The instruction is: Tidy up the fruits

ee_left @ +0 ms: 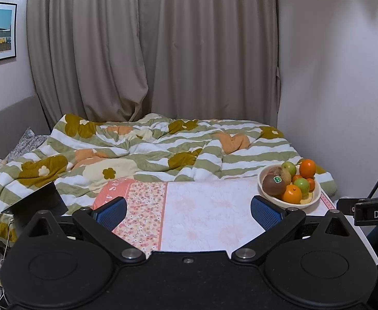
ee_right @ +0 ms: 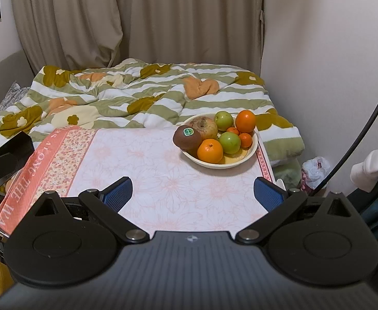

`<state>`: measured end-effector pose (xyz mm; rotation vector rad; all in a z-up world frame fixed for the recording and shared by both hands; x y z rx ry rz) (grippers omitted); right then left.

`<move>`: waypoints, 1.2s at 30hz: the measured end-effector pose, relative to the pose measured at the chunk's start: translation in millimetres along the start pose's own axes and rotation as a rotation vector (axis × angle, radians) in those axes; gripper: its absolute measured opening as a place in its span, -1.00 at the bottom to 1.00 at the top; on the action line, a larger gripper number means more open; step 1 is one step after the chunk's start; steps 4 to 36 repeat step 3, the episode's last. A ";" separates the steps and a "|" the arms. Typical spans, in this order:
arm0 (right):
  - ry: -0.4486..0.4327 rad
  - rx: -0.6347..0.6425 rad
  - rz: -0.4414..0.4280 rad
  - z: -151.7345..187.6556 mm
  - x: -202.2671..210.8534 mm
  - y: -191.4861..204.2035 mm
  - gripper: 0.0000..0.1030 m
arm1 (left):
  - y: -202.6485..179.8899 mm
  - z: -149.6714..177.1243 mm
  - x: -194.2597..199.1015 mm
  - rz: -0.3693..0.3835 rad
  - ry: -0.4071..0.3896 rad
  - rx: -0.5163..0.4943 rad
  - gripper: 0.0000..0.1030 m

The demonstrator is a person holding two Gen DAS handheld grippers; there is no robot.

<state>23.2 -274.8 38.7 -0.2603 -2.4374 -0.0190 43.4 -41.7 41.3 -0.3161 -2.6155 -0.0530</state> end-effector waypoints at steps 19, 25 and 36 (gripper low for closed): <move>0.003 -0.001 -0.001 0.4 -0.1 0.8 1.00 | 0.1 -0.1 -1.5 0.000 -0.002 0.000 1.00; 0.003 -0.001 -0.001 0.4 -0.1 0.8 1.00 | 0.1 -0.1 -1.5 0.000 -0.002 0.000 1.00; 0.003 -0.001 -0.001 0.4 -0.1 0.8 1.00 | 0.1 -0.1 -1.5 0.000 -0.002 0.000 1.00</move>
Point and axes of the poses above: each gripper's, at about its wrist camera, not at the fingertips, and x roughly against the way its jaws point, y to its left, z to its underside, the point moved 5 cm from there along -x, roughly the way its jaws point, and after that the axes turned 7 degrees about z, right-handed, at the moved point
